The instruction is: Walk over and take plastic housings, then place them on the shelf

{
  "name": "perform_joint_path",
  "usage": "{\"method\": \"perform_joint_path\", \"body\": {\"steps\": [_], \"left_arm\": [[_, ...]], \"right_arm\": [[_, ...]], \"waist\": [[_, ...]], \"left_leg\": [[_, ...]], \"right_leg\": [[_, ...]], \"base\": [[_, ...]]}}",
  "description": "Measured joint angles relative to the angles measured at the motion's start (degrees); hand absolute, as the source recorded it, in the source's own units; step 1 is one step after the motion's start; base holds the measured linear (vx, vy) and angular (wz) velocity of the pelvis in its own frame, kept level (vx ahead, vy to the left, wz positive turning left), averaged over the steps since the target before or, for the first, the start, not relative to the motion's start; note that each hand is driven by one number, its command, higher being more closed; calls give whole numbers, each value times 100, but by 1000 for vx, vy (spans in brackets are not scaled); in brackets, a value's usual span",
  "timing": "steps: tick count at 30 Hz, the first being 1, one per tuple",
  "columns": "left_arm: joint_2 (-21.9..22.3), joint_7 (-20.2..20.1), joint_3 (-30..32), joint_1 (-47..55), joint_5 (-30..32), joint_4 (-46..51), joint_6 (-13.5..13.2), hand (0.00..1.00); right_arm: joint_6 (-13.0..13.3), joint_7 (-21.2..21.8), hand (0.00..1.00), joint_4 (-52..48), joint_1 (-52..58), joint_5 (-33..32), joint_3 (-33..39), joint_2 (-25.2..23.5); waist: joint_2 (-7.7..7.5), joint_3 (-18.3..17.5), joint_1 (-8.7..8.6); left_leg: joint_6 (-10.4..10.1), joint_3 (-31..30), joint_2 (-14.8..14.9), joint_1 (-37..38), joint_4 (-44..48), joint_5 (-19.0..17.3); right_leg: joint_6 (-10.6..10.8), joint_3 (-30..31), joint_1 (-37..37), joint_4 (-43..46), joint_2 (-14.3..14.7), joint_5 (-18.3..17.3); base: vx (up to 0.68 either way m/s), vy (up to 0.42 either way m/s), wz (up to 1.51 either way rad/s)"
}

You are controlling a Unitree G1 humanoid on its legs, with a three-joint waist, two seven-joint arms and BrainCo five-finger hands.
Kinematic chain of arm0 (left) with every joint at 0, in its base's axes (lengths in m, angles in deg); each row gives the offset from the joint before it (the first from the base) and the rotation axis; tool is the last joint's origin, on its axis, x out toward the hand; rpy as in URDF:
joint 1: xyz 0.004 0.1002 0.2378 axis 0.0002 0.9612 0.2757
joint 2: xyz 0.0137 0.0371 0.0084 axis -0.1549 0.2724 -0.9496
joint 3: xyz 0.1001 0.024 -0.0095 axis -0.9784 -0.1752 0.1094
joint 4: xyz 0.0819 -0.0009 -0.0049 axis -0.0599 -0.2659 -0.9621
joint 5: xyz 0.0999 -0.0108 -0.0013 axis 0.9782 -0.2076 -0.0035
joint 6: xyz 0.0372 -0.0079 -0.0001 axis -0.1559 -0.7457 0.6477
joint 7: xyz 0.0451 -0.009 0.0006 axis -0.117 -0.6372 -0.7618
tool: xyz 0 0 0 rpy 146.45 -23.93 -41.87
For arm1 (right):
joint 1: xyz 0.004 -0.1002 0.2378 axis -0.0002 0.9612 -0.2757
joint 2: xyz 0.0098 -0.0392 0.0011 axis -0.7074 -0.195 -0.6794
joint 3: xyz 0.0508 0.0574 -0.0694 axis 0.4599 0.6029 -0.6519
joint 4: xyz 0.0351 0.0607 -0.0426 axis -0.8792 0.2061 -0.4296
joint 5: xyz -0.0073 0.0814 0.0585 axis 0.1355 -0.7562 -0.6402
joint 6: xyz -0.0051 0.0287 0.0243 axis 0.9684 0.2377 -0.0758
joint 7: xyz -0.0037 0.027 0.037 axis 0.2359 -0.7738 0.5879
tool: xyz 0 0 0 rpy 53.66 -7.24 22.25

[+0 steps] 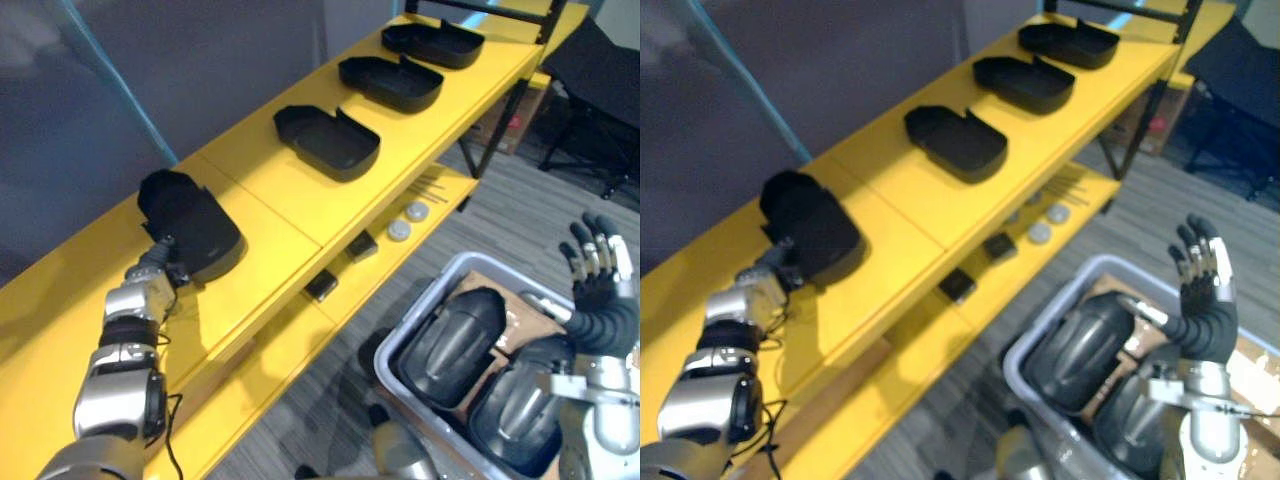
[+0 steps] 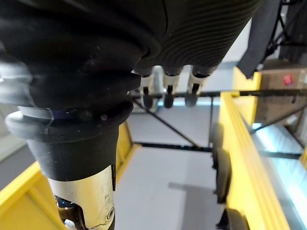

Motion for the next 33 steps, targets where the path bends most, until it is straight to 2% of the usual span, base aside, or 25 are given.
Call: {"method": "perform_joint_path", "body": {"steps": [5, 11, 18, 21, 26, 31, 32, 33], "left_arm": [[-34, 16, -60, 32, -363, -18, -53, 0], [-90, -39, -389, 107, -1040, 6, -333, 0], [-129, -150, -694, 289, -1062, 429, -480, 0], [-291, -119, -691, 474, -1005, 916, -532, 0], [-592, -238, -588, 872, -1016, 2166, -934, 0], [-563, -367, -404, 1581, -1073, 3293, -1166, 0], [-509, -367, -333, 1813, -1072, 3653, -1238, 0], [-432, -378, -202, 2073, -1078, 4068, -1430, 0]], "right_arm": [[15, 10, 0, 30, 1, -6, 0, 0], [29, 186, 0, 132, -5, -141, 0, 3], [228, 371, 0, 232, -319, -220, -195, 90], [255, 338, 0, 231, -412, -260, -445, 153], [254, -141, 0, 235, -585, -265, -698, 195], [253, -551, 0, 253, -1005, -229, -815, 213], [250, -662, 0, 259, -1068, -211, -881, 214], [238, -769, 0, 259, -1133, -145, -955, 214]], "waist": [[-38, 26, -13], [-43, 29, -42], [-43, 24, 18], [-41, 23, 96], [-8, -9, 373], [35, -101, 624], [35, -180, 719], [31, -237, 809]], "left_leg": [[-1, -21, -1, 30, 3, -2], [0, -224, -13, 29, -4, -1], [8, -448, -30, 30, -30, 6], [23, -553, -33, 31, -120, 73], [36, -842, -39, 137, -201, 129], [50, -1104, -60, 127, -207, 162], [43, -1164, -58, 115, -211, 169], [35, -1237, -56, 115, -220, 179]], "right_leg": [[7, -18, 76, -90, -12, 4], [18, -180, 212, -184, -64, 14], [36, -357, 389, -320, -115, 57], [34, -483, 443, -365, -118, 61], [31, -778, 750, -536, -156, 62], [31, -1023, 938, -667, -205, 63], [31, -1110, 968, -697, -211, 63], [30, -1151, 997, -711, -209, 63]], "base": [[0, 0, 0], [3, -11, 13], [17, 0, 15], [20, -18, 21], [16, -16, 29], [3, -8, 28], [11, -18, 28], [14, -23, 25]]}}
